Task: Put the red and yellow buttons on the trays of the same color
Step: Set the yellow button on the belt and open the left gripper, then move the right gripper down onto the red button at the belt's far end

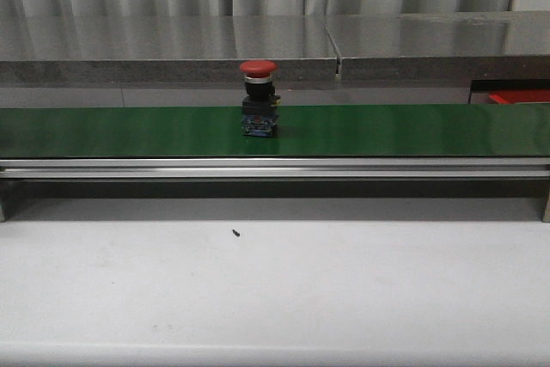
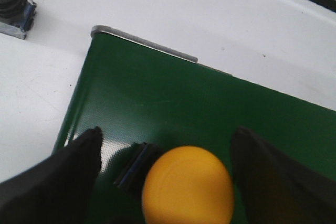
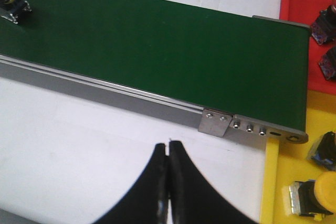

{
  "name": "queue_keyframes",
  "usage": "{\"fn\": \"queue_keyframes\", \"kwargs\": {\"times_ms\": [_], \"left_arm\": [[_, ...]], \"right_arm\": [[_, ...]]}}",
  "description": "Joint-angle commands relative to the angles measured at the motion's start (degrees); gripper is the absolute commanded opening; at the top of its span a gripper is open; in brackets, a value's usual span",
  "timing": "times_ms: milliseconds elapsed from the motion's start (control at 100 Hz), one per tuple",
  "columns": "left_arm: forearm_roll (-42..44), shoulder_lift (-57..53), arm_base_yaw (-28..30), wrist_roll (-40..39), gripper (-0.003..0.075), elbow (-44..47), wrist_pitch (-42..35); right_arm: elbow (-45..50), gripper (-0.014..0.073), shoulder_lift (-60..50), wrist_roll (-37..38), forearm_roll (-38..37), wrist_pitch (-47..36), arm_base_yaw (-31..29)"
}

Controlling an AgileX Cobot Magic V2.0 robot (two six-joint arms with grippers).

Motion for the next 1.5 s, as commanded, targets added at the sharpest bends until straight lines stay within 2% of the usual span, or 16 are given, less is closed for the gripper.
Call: {"fn": "queue_keyframes", "kwargs": {"times_ms": [0,60,200,440,750,890,960,1030,1300,1490], "left_arm": [[-1.8,-3.9,-0.5,0.2,0.0614,-2.6,-0.6],[-1.8,-4.8,-0.5,0.2,0.0646,-3.4,0.1],[-1.9,-9.2,-0.5,0.7,0.065,-5.1,0.9],[-2.1,-21.2,-2.3,8.2,0.0648,-2.5,-1.3],[-2.2,-42.8,-11.6,12.3,0.0618,17.6,-13.2],[-2.2,-51.6,-13.9,12.3,0.0607,26.7,-14.6],[-2.2,-55.3,-14.2,12.3,0.0561,30.6,-14.7],[-2.2,-58.6,-14.2,12.3,0.0477,33.9,-14.8],[-2.2,-65.5,-14.2,12.3,-0.002,40.6,-15.0],[-2.3,-65.5,-14.2,12.3,-0.0019,40.9,-15.0]], "right_arm": [[-1.5,-0.0067,-0.5,-0.5,1.2,-2.6,0.0],[-1.5,-0.0067,-0.5,-0.5,1.2,-2.6,0.0],[-1.5,-0.0067,-0.5,-0.5,1.2,-2.6,0.0],[-1.5,-0.0067,-0.5,-0.5,1.2,-2.6,0.0],[-1.5,-0.0067,-0.5,-0.5,1.2,-2.6,0.0],[-1.5,-0.0067,-0.5,-0.5,1.2,-2.6,0.0],[-1.5,-0.0067,-0.5,-0.5,1.2,-2.6,0.0],[-1.5,-0.0067,-0.5,-0.5,1.2,-2.6,0.0],[-1.5,-0.0067,-0.5,-0.5,2.0,-2.6,0.0],[-1.5,-0.0067,-0.5,-0.5,2.8,-2.8,0.0]]}}
